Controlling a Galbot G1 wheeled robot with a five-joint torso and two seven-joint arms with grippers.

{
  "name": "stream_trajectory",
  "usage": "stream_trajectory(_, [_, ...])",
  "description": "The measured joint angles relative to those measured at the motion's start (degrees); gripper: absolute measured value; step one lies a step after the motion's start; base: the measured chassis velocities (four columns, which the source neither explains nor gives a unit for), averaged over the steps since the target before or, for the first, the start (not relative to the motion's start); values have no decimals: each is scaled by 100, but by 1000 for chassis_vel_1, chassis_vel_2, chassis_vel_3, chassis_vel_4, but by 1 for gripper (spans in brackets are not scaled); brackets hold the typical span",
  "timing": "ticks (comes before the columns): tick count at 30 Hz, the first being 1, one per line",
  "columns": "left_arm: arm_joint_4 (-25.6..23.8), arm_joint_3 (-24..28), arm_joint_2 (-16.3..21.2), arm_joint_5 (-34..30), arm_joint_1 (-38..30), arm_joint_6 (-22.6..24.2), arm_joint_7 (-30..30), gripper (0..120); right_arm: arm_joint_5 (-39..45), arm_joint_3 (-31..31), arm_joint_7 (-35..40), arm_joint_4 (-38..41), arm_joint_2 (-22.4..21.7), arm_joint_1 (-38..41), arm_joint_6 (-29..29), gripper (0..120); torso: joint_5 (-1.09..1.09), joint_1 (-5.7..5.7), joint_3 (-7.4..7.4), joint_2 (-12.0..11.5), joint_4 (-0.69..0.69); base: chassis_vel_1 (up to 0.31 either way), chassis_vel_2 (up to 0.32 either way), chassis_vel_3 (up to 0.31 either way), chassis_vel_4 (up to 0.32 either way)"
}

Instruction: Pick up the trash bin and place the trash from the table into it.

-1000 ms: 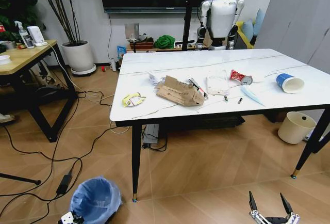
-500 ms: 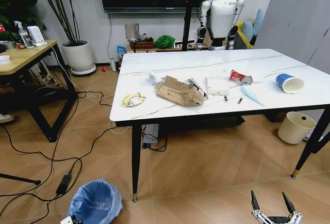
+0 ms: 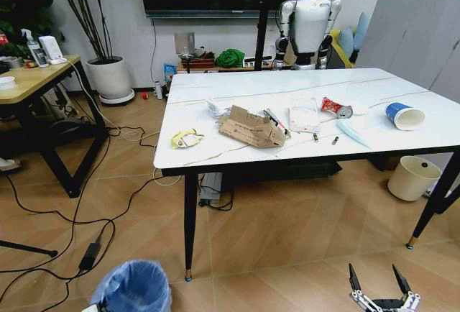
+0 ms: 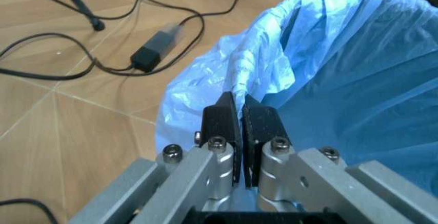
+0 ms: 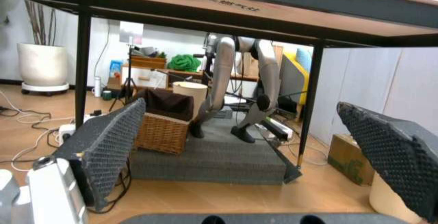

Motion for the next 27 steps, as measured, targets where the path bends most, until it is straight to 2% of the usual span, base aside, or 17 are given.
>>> stream_trajectory(5, [-12, 23, -18, -35, 24, -69, 80, 0, -37, 3, 0, 102, 26, -35, -19, 100, 0, 0, 0, 0, 2, 0, 0, 0, 0])
stream_trajectory(13, [-338, 235, 15, -215, 133, -39, 127, 0, -66, 30, 2, 162, 17, -43, -52, 100, 0, 0, 0, 0, 1, 0, 0, 0, 0])
stream_trajectory(20, [-652, 540, 104, -518, 320, 83, 151, 0, -123, 51, 20, 214, -20, -29, -118, 100, 0, 0, 0, 0, 1, 0, 0, 0, 0])
stream_trajectory(27, [-1172, 938, 237, -792, 672, 311, 60, 0, -243, 63, 110, 337, -92, -26, -207, 100, 0, 0, 0, 0, 1, 0, 0, 0, 0])
